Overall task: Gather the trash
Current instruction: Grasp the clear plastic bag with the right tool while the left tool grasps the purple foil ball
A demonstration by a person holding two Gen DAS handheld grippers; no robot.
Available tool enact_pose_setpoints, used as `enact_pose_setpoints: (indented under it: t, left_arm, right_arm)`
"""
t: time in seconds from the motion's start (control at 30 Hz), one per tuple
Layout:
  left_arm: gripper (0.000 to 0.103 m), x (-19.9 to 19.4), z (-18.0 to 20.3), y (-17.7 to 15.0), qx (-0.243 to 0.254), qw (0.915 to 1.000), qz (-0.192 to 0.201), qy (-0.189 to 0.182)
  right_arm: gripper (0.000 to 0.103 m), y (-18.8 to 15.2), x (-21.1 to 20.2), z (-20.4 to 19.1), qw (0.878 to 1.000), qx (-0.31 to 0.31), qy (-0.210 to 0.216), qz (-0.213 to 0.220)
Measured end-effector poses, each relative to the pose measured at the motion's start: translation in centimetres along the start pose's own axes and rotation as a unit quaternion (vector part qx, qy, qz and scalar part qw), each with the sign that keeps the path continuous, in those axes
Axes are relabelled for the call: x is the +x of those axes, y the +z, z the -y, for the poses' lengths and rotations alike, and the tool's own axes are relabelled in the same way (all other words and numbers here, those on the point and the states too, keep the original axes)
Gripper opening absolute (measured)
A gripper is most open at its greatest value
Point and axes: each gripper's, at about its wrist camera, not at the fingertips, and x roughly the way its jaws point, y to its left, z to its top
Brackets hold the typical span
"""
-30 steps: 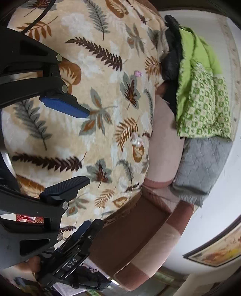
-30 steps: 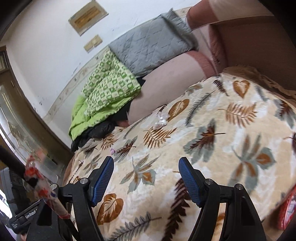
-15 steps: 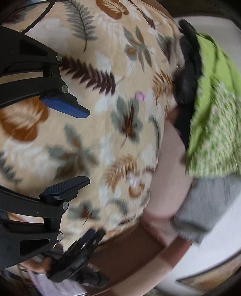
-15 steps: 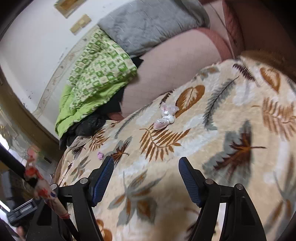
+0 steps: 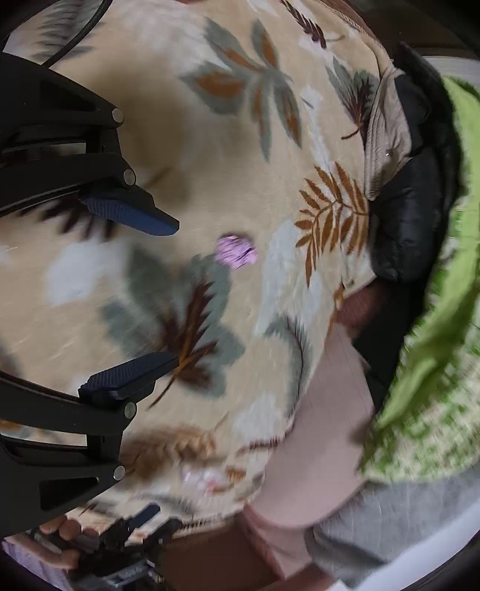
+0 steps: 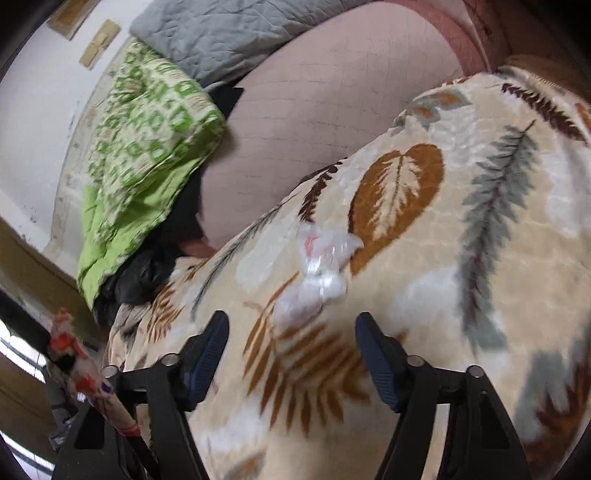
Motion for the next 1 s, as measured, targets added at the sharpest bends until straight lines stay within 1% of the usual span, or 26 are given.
enact_pose_setpoints:
  t: [0.1,0.23,0.3,0.33,0.37,0.4,0.43,0.47,0.5,0.53,0.57,0.6,0.67,0.7,0.77,0.8,0.87,0.9,0.93,1.0]
  left_arm:
    - [0.064,2.8,-0.7,2.1,-0.001,0.9998,-0.015,0.011]
    - [0.064,5.2,-1.5,4.0,0.002,0.9995,-0.031,-0.007]
    - [0.064,6.2,-1.9,4.7,-0.006,0.9993,-0.036,-0.005]
    - [0.064,6.6,-1.9,4.9,-0.004,0.9992,-0.039,-0.003]
    - [0.061,6.6,-1.8,5.1,0.001,0.9993,-0.037,0.003]
    - [0.058,6.6,-1.7,5.2,0.004,0.9993,-0.034,0.012]
    - [0.049,6.6,-1.5,5.1,0.011,0.999,-0.035,0.027]
    - [0.04,6.8,-1.4,5.1,0.02,0.9982,-0.037,0.044]
    - [0.035,6.9,-1.2,5.0,0.031,0.9969,-0.038,0.061]
    - [0.029,6.9,-1.0,4.9,0.044,0.9955,-0.035,0.076]
    - [0.023,6.8,-1.0,4.7,0.049,0.9948,-0.032,0.083]
    - [0.023,6.6,-1.0,4.5,0.052,0.9945,-0.031,0.085]
    - [0.022,6.0,-1.5,4.3,0.043,0.9959,-0.032,0.073]
    - [0.022,5.8,-1.8,4.2,0.035,0.9965,-0.034,0.068]
    - [0.022,4.4,-2.4,3.4,0.008,0.9974,-0.048,0.054]
    - [0.022,2.9,-2.5,2.7,-0.01,0.9981,-0.051,0.033]
    - [0.022,-0.1,-1.9,1.0,-0.032,0.9984,-0.045,-0.012]
    - [0.022,-2.1,-1.0,-0.4,-0.033,0.9982,-0.037,-0.032]
    - [0.022,-3.7,-0.1,-1.5,-0.03,0.9981,-0.031,-0.044]
    - [0.022,-7.7,2.3,-4.5,-0.016,0.9969,-0.014,-0.076]
  right_arm:
    - [0.071,1.4,1.8,0.3,1.0,-0.004,-0.012,0.002]
    - [0.071,2.0,3.9,1.3,1.0,0.029,-0.002,-0.005]
    - [0.067,1.9,5.0,1.6,0.999,0.038,-0.003,-0.012]
    - [0.057,1.8,5.4,1.7,0.999,0.041,-0.002,-0.018]
    - [0.043,1.7,5.9,1.7,0.999,0.041,-0.002,-0.026]
    - [0.037,1.4,6.6,1.6,0.999,0.036,-0.006,-0.04]
    - [0.035,1.2,7.1,1.6,0.998,0.03,-0.008,-0.051]
    - [0.034,1.0,7.0,1.5,0.999,0.026,-0.006,-0.044]
    - [0.034,1.0,6.9,1.4,0.999,0.021,-0.006,-0.045]
    - [0.033,1.0,6.7,1.3,0.999,0.017,-0.007,-0.048]
    - [0.033,0.9,6.2,1.3,0.999,0.017,-0.01,-0.047]
    - [0.033,0.8,5.9,1.3,0.999,0.016,-0.012,-0.049]
    - [0.033,0.2,3.9,1.1,0.999,0.015,-0.004,-0.051]
    - [0.033,-0.3,2.4,1.0,0.999,0.014,0.002,-0.045]
    - [0.033,-1.2,-0.6,0.5,0.999,0.006,0.013,-0.033]
    - [0.033,-2.1,-2.8,0.1,1.0,-0.001,0.023,-0.021]
    - [0.033,-4.1,-7.1,-0.5,0.999,-0.009,0.04,0.0]
    - [0.033,-5.1,-9.0,-0.7,0.999,-0.008,0.046,0.011]
    - [0.033,-6.0,-10.8,-0.8,0.998,-0.007,0.052,0.02]
    - [0.033,-7.8,-14.9,-1.2,0.997,0.001,0.064,0.042]
